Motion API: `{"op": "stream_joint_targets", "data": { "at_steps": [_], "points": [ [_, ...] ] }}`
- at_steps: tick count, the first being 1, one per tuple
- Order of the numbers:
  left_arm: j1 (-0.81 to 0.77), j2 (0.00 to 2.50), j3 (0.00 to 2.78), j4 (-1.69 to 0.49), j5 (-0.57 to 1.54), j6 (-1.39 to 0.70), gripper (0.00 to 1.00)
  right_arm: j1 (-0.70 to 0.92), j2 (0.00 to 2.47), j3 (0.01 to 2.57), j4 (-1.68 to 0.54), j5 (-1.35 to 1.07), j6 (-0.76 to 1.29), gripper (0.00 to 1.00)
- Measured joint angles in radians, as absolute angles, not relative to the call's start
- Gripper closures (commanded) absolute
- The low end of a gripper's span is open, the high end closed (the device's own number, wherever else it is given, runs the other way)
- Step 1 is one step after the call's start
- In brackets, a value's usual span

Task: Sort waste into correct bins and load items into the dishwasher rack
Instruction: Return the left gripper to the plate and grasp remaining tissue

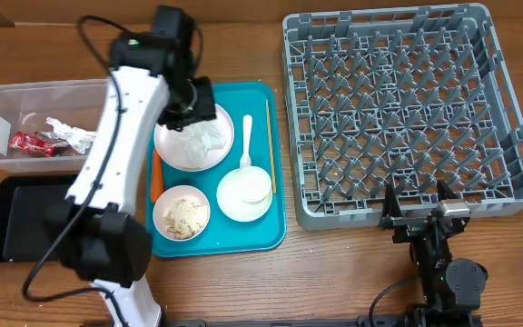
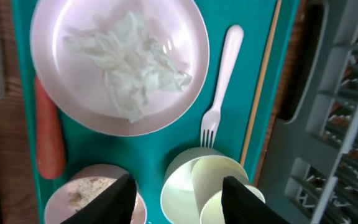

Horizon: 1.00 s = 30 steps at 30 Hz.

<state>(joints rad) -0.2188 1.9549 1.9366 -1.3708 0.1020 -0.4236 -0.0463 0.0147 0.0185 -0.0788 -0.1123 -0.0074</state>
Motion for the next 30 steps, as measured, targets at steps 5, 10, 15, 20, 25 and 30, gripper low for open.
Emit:
{"op": "stream_joint_targets", "data": {
  "at_steps": [5, 10, 15, 20, 25, 30],
  "points": [
    [-0.243, 2.049, 1.936, -1.328, 0.084, -0.442, 0.48, -0.046, 0.015, 0.019, -0.079, -0.112, -0.007, 0.0],
    [-0.24, 2.13, 1.936, -1.296, 0.07, -0.465, 0.42, -0.046, 0.015, 0.019, -0.079, -0.112, -0.007, 0.0],
    [-0.24, 2.193, 1.936, -1.251, 0.06, -0.475, 0.35, -0.046, 0.015, 0.019, -0.079, -0.112, -0.007, 0.0],
    [-0.24, 2.249, 1.936, -1.23, 0.055, -0.476, 0.35, -0.046, 0.015, 0.019, -0.078, -0.112, -0.007, 0.0],
    [-0.24, 2.31, 1.936, -1.229, 0.041, -0.476, 0.37, -0.046, 0.015, 0.019, -0.079, -0.112, -0.007, 0.0],
    [-0.234, 2.346, 1.936, -1.229, 0.032, -0.476, 0.48, -0.046, 0.015, 0.019, -0.079, -0.112, -0.007, 0.0]
  ]
}}
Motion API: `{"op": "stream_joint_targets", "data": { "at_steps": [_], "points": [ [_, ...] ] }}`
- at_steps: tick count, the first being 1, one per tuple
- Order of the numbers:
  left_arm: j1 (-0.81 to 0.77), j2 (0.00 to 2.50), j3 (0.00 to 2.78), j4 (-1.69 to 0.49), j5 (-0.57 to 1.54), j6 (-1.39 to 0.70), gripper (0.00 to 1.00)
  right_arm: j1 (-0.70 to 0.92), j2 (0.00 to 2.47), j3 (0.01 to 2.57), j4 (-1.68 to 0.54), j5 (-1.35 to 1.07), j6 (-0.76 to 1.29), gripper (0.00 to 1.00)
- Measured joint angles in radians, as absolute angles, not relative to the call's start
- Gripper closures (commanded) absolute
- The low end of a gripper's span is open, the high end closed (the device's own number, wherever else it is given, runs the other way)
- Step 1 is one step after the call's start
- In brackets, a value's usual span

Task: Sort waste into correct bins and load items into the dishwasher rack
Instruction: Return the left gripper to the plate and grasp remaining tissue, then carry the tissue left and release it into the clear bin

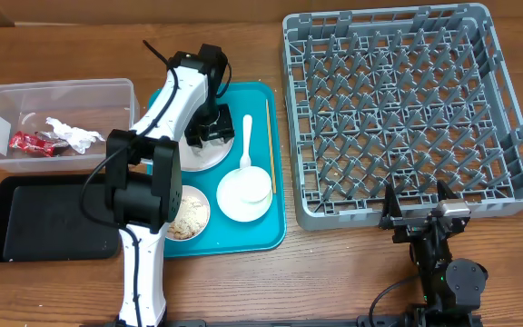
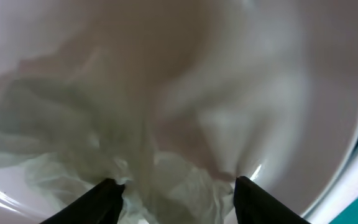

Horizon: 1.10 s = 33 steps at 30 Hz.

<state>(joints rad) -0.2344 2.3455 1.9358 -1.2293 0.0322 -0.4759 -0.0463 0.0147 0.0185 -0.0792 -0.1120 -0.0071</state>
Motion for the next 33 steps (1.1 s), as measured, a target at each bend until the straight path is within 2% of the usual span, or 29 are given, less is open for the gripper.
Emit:
{"op": "stream_joint_targets", "data": {
  "at_steps": [2, 3, 4, 5, 13, 21, 26, 33],
  "points": [
    [-0.233, 2.346, 1.936, -1.23, 0.03, -0.476, 0.66, -0.046, 0.015, 0.019, -0.08, -0.112, -0.007, 0.0],
    [-0.233, 2.346, 1.936, -1.23, 0.028, -0.475, 0.81, -0.046, 0.015, 0.019, -0.079, -0.112, -0.007, 0.0],
    [-0.233, 2.346, 1.936, -1.23, 0.025, -0.478, 0.91, -0.046, 0.015, 0.019, -0.079, -0.112, -0.007, 0.0],
    [-0.233, 2.346, 1.936, -1.23, 0.025, -0.48, 0.96, -0.046, 0.015, 0.019, -0.079, -0.112, -0.006, 0.0],
    [-0.229, 2.349, 1.991, -1.349, 0.025, -0.48, 0.96, -0.046, 0.015, 0.019, -0.079, -0.112, -0.007, 0.0],
    [-0.179, 2.341, 2.315, -1.569, 0.025, -0.466, 0.96, -0.046, 0.015, 0.019, -0.079, -0.112, -0.006, 0.0],
    [-0.118, 2.296, 2.43, -1.642, 0.016, -0.46, 0.96, -0.046, 0.015, 0.019, -0.079, -0.112, -0.007, 0.0],
    [0.021, 2.23, 2.448, -1.679, 0.01, -0.46, 0.96, -0.046, 0.015, 0.019, -0.079, -0.112, -0.007, 0.0]
  ]
}}
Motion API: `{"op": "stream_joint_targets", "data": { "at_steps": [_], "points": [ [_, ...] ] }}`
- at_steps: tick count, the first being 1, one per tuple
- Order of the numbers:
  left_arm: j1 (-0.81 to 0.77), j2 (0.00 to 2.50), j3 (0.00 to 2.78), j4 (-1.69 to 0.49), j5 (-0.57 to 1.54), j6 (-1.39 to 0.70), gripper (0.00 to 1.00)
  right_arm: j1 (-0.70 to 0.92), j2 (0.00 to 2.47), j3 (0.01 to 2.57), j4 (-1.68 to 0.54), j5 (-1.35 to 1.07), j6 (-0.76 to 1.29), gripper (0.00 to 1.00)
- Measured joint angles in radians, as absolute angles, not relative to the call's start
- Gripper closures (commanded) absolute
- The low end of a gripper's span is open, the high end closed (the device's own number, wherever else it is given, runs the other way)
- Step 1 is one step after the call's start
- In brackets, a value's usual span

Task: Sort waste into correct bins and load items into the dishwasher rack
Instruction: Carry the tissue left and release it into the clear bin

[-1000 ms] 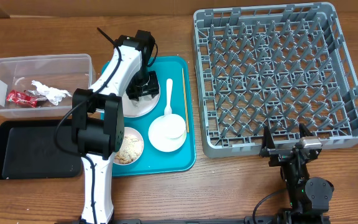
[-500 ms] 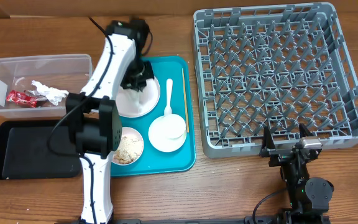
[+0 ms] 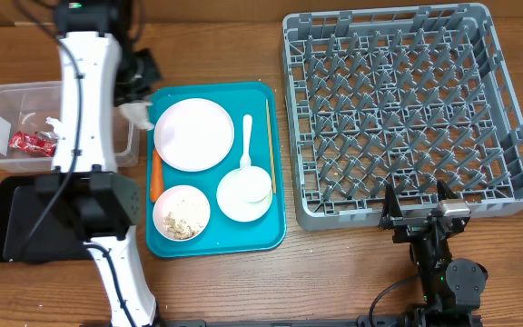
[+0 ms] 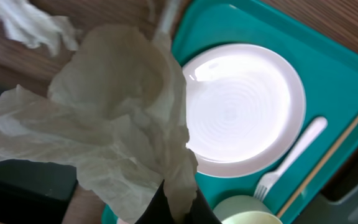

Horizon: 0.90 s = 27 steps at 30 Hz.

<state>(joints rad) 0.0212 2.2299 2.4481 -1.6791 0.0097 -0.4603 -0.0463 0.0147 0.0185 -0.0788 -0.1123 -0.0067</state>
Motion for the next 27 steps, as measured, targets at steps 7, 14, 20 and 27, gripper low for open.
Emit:
{"op": "stream_joint_targets", "data": {
  "at_steps": [7, 14, 20, 27],
  "points": [
    [0.154, 2.229, 2.449, -1.686, 0.009, -0.425, 0.96, -0.046, 0.015, 0.019, -0.079, -0.112, -0.007, 0.0],
    [0.168, 2.229, 2.445, -1.634, -0.046, -0.41, 0.96, -0.046, 0.015, 0.019, -0.079, -0.112, -0.007, 0.0],
    [0.171, 2.229, 2.377, -1.555, -0.088, -0.37, 0.96, -0.046, 0.015, 0.019, -0.08, -0.112, -0.007, 0.0],
    [0.173, 2.229, 2.211, -1.442, -0.099, -0.353, 0.92, -0.046, 0.015, 0.019, -0.079, -0.112, -0.007, 0.0]
  ]
}}
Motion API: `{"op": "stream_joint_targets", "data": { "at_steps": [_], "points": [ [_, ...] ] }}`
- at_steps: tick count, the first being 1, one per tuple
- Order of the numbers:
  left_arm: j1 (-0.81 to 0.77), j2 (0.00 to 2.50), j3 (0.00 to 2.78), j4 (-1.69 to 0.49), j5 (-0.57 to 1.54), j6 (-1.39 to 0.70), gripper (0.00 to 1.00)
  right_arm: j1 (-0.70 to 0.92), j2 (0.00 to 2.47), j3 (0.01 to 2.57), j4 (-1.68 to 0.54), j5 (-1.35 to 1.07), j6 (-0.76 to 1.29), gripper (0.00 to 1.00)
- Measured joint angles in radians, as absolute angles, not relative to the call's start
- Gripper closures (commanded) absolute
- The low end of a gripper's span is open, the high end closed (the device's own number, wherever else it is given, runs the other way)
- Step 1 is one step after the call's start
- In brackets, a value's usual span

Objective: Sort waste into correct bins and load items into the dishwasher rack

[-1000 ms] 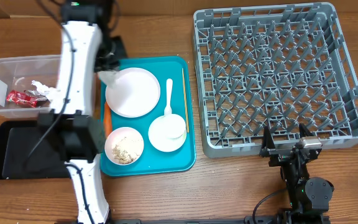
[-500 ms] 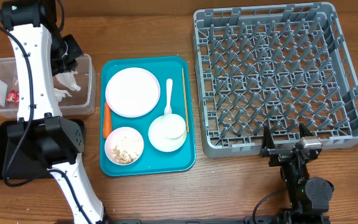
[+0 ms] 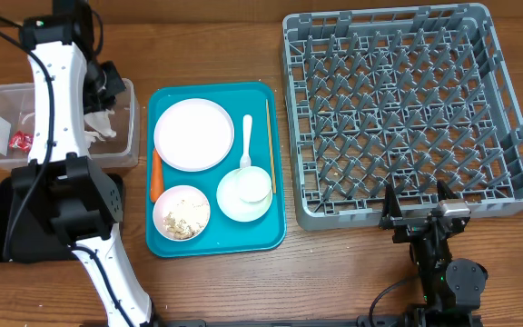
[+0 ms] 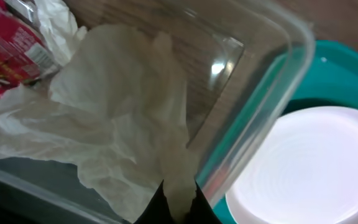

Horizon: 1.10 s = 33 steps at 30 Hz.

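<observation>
My left gripper (image 4: 178, 202) is shut on a crumpled white napkin (image 4: 114, 112), holding it over the right end of the clear plastic bin (image 3: 131, 102). In the bin lie a red wrapper (image 4: 8, 46) and another white tissue (image 4: 58, 25). The teal tray (image 3: 165, 247) holds a bare white plate (image 3: 193, 134), a white fork (image 3: 246, 141), a chopstick (image 3: 269, 132), a carrot (image 3: 156, 175), a bowl of food scraps (image 3: 181, 214) and a pale green bowl with a cup in it (image 3: 244, 192). The grey dishwasher rack (image 3: 407, 109) stands at the right. My right gripper (image 3: 419, 211) rests open below the rack.
A black tray (image 3: 7, 232) lies in front of the clear bin at the left edge. The rack's near wall is just beyond the right gripper. Bare wood surrounds the teal tray.
My left gripper has moved left with the napkin, from beside the bin's right edge near the tray to over the inside of the clear bin. The right arm has not moved.
My left gripper stood open above the plate that held the napkin. Then it was down on the napkin in the plate. Then the plate was bare and the napkin hung in the gripper by the bin, and now it is over the bin.
</observation>
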<state>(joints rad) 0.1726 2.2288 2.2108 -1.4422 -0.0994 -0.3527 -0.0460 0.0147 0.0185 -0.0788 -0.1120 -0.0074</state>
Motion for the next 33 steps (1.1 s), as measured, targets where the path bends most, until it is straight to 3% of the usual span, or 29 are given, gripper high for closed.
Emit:
{"op": "stream_joint_targets", "data": {
  "at_steps": [4, 8, 14, 20, 25, 30, 33],
  "points": [
    [0.178, 2.229, 2.16, -1.415, -0.099, -0.34, 0.81, -0.046, 0.015, 0.019, -0.079, -0.112, -0.007, 0.0],
    [0.184, 2.229, 2.155, -1.405, -0.102, -0.332, 0.57, -0.046, 0.015, 0.019, -0.079, -0.112, -0.007, 0.0],
    [0.185, 2.229, 2.155, -1.413, -0.102, -0.333, 0.5, -0.046, 0.015, 0.019, -0.079, -0.112, -0.007, 0.0],
    [0.185, 2.229, 2.185, -1.496, -0.1, -0.332, 0.55, -0.046, 0.015, 0.019, -0.079, -0.112, -0.007, 0.0],
    [0.182, 2.226, 2.37, -1.646, -0.046, -0.332, 0.82, -0.046, 0.015, 0.019, -0.079, -0.112, -0.007, 0.0],
    [0.151, 2.172, 2.418, -1.686, 0.091, -0.302, 0.83, -0.046, 0.015, 0.019, -0.079, -0.112, -0.007, 0.0],
    [0.099, 2.136, 2.418, -1.687, 0.169, -0.288, 0.89, -0.046, 0.015, 0.019, -0.079, -0.112, -0.007, 0.0]
  ]
}}
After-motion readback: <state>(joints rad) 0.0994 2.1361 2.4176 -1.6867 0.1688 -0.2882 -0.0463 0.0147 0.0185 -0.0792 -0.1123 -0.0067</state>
